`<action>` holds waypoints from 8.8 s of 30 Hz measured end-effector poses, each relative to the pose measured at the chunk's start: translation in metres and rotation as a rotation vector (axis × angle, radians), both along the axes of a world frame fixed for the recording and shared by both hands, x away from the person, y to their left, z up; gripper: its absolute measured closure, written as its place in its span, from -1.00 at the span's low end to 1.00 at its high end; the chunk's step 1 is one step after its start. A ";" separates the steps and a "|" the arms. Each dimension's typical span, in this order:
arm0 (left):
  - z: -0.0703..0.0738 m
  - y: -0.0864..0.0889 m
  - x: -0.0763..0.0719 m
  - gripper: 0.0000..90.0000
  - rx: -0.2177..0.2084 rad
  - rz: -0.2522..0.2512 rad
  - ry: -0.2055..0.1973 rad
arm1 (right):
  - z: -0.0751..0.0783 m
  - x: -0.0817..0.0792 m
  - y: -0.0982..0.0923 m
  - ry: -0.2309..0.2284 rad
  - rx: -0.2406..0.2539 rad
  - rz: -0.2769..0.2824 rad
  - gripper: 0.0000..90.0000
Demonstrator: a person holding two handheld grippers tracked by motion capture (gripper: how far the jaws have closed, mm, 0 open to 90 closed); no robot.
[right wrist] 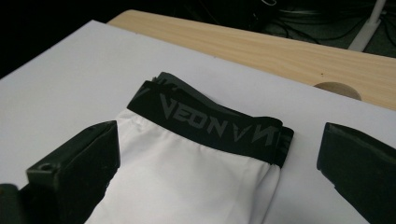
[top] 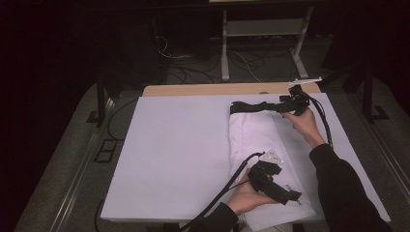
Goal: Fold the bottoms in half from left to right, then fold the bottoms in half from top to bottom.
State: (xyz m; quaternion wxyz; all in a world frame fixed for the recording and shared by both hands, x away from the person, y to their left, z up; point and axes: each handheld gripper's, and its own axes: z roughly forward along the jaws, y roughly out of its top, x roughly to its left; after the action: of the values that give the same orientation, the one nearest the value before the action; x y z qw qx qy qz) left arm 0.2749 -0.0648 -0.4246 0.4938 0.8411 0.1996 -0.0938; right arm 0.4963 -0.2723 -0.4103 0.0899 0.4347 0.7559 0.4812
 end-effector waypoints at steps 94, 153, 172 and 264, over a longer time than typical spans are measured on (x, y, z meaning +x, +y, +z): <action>0.032 0.112 0.147 -1.00 0.003 0.295 -0.100 | 0.007 -0.064 -0.015 -0.033 -0.020 -0.017 -1.00; -0.022 0.114 0.218 -1.00 0.075 0.407 0.114 | -0.024 -0.015 -0.005 0.258 -0.071 -0.015 -0.62; -0.032 0.114 0.222 -0.41 0.081 0.437 0.148 | -0.039 -0.002 -0.001 0.300 -0.080 -0.045 -0.08; 0.021 0.113 0.146 0.94 0.013 0.434 0.081 | 0.007 -0.092 -0.015 0.089 -0.045 -0.025 0.96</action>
State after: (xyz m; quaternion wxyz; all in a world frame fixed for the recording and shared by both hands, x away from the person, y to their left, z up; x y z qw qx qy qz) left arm 0.4212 0.0483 -0.4041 0.4886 0.7770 0.3964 -0.0179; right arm 0.4041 -0.2874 -0.4031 0.0718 0.4630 0.7642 0.4433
